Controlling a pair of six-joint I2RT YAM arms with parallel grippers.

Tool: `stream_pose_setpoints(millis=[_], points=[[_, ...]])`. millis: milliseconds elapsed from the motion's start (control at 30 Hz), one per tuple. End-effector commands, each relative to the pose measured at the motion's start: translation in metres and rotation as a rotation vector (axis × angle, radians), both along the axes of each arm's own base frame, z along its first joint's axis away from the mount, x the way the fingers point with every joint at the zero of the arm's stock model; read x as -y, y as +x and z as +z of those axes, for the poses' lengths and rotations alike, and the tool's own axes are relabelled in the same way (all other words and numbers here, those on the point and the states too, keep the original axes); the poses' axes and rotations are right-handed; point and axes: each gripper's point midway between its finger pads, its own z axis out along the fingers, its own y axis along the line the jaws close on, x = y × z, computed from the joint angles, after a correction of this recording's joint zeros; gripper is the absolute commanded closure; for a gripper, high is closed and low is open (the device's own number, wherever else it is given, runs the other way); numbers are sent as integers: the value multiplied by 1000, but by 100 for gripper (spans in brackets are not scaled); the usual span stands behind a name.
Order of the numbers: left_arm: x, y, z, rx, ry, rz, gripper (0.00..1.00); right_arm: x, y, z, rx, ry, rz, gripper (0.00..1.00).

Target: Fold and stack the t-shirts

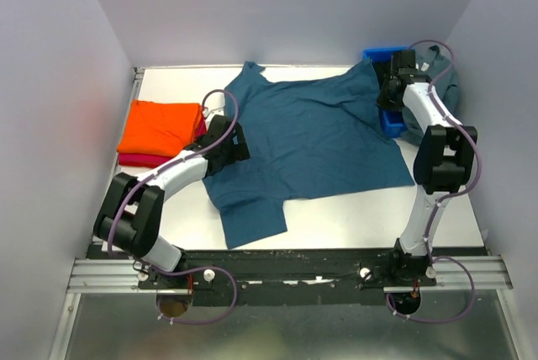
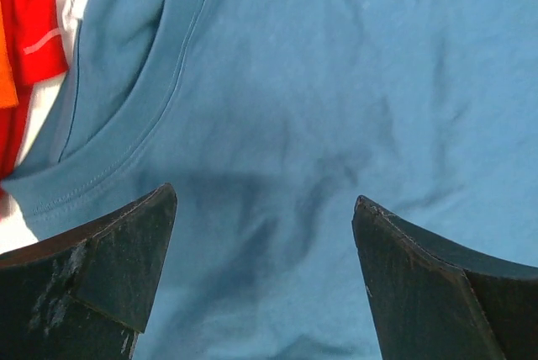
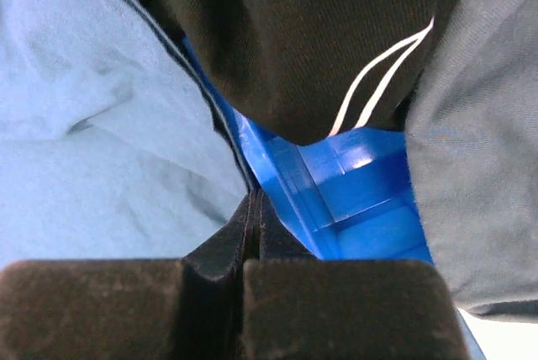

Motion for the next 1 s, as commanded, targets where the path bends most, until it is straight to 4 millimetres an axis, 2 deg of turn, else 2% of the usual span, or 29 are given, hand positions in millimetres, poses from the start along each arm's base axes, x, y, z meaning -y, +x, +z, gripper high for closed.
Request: stream_pose_setpoints(millis=[0, 133, 300, 367, 433, 500, 533, 667, 733, 767, 867, 933, 967], points=[[-7, -26, -40, -150, 12, 10, 1, 28, -2, -9, -59, -122, -86, 99], [-17, -34, -60, -209, 10, 39, 1, 38, 9, -12, -85, -168, -112, 99], [-38, -39, -60, -204, 41, 91, 1, 45, 15, -13, -93, -174, -127, 99], [-39, -37, -54, -184, 46, 85, 1, 41, 20, -8, -75, -153, -118, 97], [-33, -37, -41, -150, 36, 56, 1, 31, 16, 5, -60, -110, -97, 92], [-31, -39, -24, -107, 49, 52, 1, 20, 10, 16, -4, -77, -65, 81], [-31, -39, -15, -85, 53, 52, 1, 15, 8, 28, 46, -66, -48, 78], [-38, -48, 14, -31, 65, 69, 1, -8, -23, 44, 105, 13, -17, 75], [-37, -55, 22, -19, 40, 76, 1, -15, -46, 37, 108, 40, -22, 75], [-36, -59, 29, -2, 18, 79, 1, -22, -53, 41, 137, 77, -6, 75], [-33, -76, 33, 9, -24, 98, 3, -49, -81, 33, 147, 153, 26, 77], [-37, -92, 33, 10, -39, 139, 5, -58, -100, 29, 149, 173, 24, 76], [-38, -100, 33, 18, -41, 157, 6, -60, -109, 35, 169, 186, 17, 76]])
